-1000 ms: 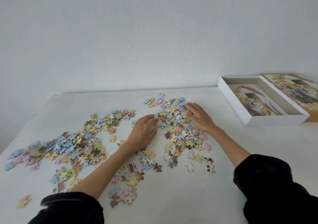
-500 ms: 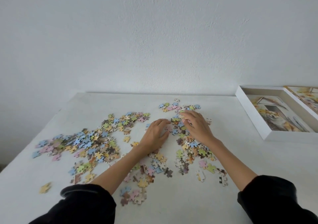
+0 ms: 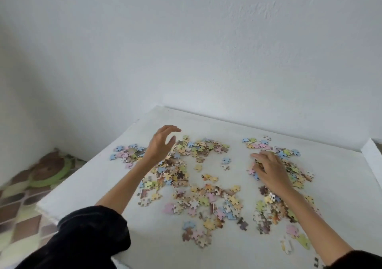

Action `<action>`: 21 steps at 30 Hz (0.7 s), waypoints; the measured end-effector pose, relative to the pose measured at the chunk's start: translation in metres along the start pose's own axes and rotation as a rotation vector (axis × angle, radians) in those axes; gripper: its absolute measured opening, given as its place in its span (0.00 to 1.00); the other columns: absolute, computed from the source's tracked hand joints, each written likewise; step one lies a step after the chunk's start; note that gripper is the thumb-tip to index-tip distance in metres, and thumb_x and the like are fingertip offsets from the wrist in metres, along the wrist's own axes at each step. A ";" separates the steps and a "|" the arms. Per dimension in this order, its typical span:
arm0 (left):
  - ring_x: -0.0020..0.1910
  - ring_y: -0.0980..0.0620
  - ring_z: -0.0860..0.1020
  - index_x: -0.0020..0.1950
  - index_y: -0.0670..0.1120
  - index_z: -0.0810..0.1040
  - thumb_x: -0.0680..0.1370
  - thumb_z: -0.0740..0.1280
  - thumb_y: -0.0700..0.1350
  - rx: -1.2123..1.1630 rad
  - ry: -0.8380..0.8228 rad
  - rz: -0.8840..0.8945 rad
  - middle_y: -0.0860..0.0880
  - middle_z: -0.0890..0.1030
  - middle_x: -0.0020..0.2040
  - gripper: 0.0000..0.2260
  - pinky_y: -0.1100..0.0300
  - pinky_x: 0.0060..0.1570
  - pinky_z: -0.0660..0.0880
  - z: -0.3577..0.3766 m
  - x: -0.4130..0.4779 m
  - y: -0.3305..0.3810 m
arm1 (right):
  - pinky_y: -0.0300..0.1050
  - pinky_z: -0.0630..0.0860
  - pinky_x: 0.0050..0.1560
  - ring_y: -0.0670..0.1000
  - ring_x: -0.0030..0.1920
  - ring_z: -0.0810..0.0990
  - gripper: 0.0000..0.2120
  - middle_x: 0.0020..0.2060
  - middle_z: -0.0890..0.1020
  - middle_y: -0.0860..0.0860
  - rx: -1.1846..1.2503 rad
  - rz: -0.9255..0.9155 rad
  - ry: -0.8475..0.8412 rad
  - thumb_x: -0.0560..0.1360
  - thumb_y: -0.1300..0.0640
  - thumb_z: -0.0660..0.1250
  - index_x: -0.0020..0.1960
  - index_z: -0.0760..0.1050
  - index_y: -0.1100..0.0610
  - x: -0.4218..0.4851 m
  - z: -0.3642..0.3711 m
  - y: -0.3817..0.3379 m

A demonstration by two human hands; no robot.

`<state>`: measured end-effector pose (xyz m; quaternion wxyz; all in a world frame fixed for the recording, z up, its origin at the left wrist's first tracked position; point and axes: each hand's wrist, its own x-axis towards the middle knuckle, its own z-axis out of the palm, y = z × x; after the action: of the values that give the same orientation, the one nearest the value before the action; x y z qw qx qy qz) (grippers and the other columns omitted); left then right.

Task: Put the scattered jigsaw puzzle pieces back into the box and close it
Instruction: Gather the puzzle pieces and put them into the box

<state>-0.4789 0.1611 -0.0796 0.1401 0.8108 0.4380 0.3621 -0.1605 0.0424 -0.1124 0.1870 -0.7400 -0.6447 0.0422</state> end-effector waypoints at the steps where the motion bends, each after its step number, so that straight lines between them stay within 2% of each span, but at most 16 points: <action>1: 0.60 0.43 0.75 0.57 0.41 0.77 0.77 0.63 0.35 0.068 0.035 -0.056 0.42 0.78 0.59 0.11 0.51 0.61 0.70 -0.014 -0.005 -0.018 | 0.51 0.60 0.69 0.56 0.67 0.65 0.17 0.65 0.69 0.56 -0.004 0.002 0.001 0.78 0.54 0.59 0.65 0.70 0.54 0.000 0.000 0.001; 4: 0.64 0.40 0.71 0.61 0.42 0.75 0.78 0.61 0.40 0.296 0.078 -0.302 0.40 0.75 0.64 0.12 0.45 0.64 0.65 -0.050 -0.030 -0.074 | 0.50 0.60 0.68 0.56 0.67 0.65 0.17 0.65 0.69 0.56 0.002 -0.004 0.000 0.77 0.54 0.60 0.65 0.70 0.55 0.000 0.001 0.001; 6: 0.68 0.41 0.67 0.66 0.43 0.71 0.80 0.58 0.45 0.374 0.026 -0.457 0.41 0.71 0.68 0.15 0.45 0.66 0.61 -0.065 -0.048 -0.099 | 0.50 0.61 0.68 0.56 0.67 0.66 0.17 0.64 0.70 0.56 0.006 -0.002 0.001 0.77 0.54 0.60 0.65 0.71 0.55 0.000 0.001 0.002; 8: 0.71 0.42 0.63 0.70 0.44 0.66 0.81 0.54 0.49 0.390 -0.061 -0.511 0.42 0.65 0.72 0.19 0.47 0.69 0.57 -0.068 -0.059 -0.109 | 0.51 0.62 0.67 0.56 0.66 0.66 0.17 0.64 0.70 0.56 0.001 0.004 -0.004 0.77 0.53 0.59 0.65 0.71 0.55 0.000 0.001 0.002; 13: 0.76 0.50 0.48 0.76 0.48 0.52 0.81 0.44 0.56 0.394 -0.239 -0.483 0.47 0.51 0.77 0.25 0.53 0.73 0.44 -0.053 -0.059 -0.103 | 0.51 0.63 0.66 0.56 0.66 0.66 0.17 0.64 0.70 0.55 0.022 0.011 -0.010 0.77 0.53 0.59 0.65 0.71 0.54 -0.001 0.002 0.003; 17: 0.76 0.52 0.49 0.76 0.48 0.51 0.79 0.41 0.58 0.333 -0.293 -0.380 0.49 0.52 0.77 0.27 0.54 0.74 0.44 -0.038 -0.052 -0.082 | 0.51 0.64 0.66 0.56 0.66 0.66 0.16 0.63 0.70 0.54 0.045 0.016 -0.003 0.77 0.53 0.60 0.64 0.72 0.54 -0.002 0.001 0.002; 20: 0.76 0.52 0.51 0.76 0.49 0.52 0.74 0.36 0.68 0.239 -0.306 -0.303 0.50 0.54 0.76 0.36 0.55 0.72 0.45 -0.025 -0.047 -0.058 | 0.51 0.65 0.64 0.55 0.65 0.67 0.16 0.62 0.71 0.54 0.062 0.015 0.013 0.77 0.53 0.60 0.63 0.72 0.54 -0.003 0.001 0.002; 21: 0.75 0.52 0.52 0.75 0.49 0.52 0.74 0.36 0.68 0.209 -0.311 -0.289 0.50 0.55 0.76 0.36 0.57 0.72 0.46 -0.021 -0.046 -0.051 | 0.50 0.66 0.64 0.55 0.65 0.67 0.16 0.62 0.71 0.54 0.063 0.016 0.015 0.77 0.53 0.60 0.63 0.72 0.54 -0.003 0.001 0.002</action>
<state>-0.5414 0.1509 -0.1139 0.1714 0.7960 0.5576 0.1615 -0.1595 0.0399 -0.1149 0.2147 -0.7391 -0.6358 0.0587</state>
